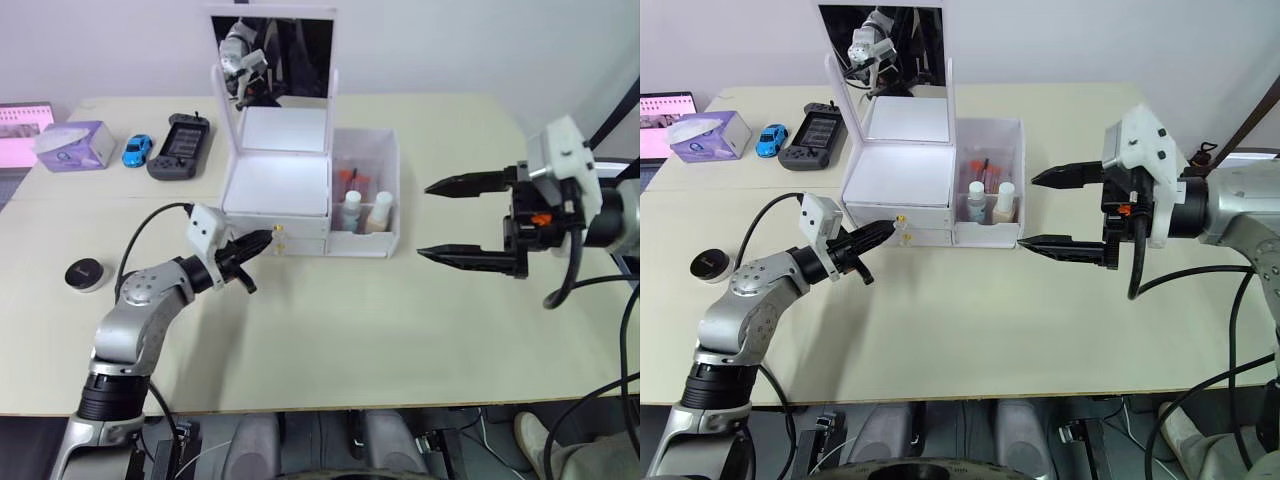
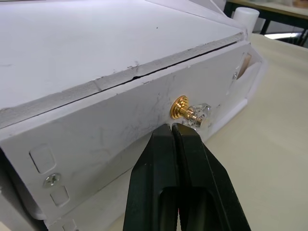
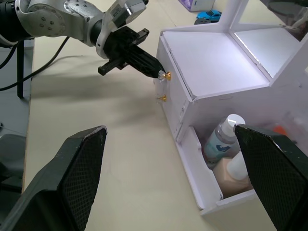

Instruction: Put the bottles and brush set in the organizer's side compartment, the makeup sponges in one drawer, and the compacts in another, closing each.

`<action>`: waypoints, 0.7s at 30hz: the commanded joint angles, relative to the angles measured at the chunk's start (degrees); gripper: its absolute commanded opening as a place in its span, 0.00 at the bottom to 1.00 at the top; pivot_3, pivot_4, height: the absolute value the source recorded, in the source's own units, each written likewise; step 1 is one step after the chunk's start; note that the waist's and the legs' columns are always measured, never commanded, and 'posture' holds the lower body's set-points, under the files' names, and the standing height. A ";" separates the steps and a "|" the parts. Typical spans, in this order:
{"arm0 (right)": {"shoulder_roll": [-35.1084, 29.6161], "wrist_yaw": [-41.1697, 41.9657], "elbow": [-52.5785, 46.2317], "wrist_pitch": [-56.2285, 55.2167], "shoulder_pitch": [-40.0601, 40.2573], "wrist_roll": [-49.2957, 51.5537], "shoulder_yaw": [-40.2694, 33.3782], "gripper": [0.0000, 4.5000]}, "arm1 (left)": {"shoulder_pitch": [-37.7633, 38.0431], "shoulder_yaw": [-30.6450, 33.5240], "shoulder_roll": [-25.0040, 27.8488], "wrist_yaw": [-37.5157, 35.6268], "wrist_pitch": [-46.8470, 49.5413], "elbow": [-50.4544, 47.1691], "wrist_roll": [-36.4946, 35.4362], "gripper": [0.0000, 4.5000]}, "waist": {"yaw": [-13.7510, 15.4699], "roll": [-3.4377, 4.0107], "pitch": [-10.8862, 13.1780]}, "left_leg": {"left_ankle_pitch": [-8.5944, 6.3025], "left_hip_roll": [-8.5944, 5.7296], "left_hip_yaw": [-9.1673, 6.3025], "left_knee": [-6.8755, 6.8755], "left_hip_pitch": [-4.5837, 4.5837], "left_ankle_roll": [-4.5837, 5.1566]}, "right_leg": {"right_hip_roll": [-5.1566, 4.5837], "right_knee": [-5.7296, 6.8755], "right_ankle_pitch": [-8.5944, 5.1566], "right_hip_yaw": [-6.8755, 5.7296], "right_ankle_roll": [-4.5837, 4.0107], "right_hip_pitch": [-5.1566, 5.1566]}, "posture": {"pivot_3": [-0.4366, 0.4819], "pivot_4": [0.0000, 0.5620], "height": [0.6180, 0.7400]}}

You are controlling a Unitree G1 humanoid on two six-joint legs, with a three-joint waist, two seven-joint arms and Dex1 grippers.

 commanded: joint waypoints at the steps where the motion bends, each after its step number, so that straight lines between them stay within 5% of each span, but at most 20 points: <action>1: -0.63 -0.30 -0.55 -0.22 -1.56 0.79 -1.04 1.00 | -2.45 1.34 -0.14 1.51 0.05 -2.12 -0.54 0.02 | 0.38 0.00 0.00 | 0.00 0.00 0.00 0.00 0.00 0.00 | 0.00 0.01 0.00 0.00 0.00 0.00 | 0.48 0.27 1.00; 21: 0.35 -2.44 2.93 3.15 1.75 2.00 -2.59 1.00 | -0.02 3.11 2.59 -1.66 4.16 -4.54 -4.41 0.02 | 0.39 0.00 0.00 | 0.00 0.00 0.01 -0.05 -0.02 0.00 | 0.00 -0.04 0.01 0.00 -0.01 0.00 | 0.48 0.27 1.00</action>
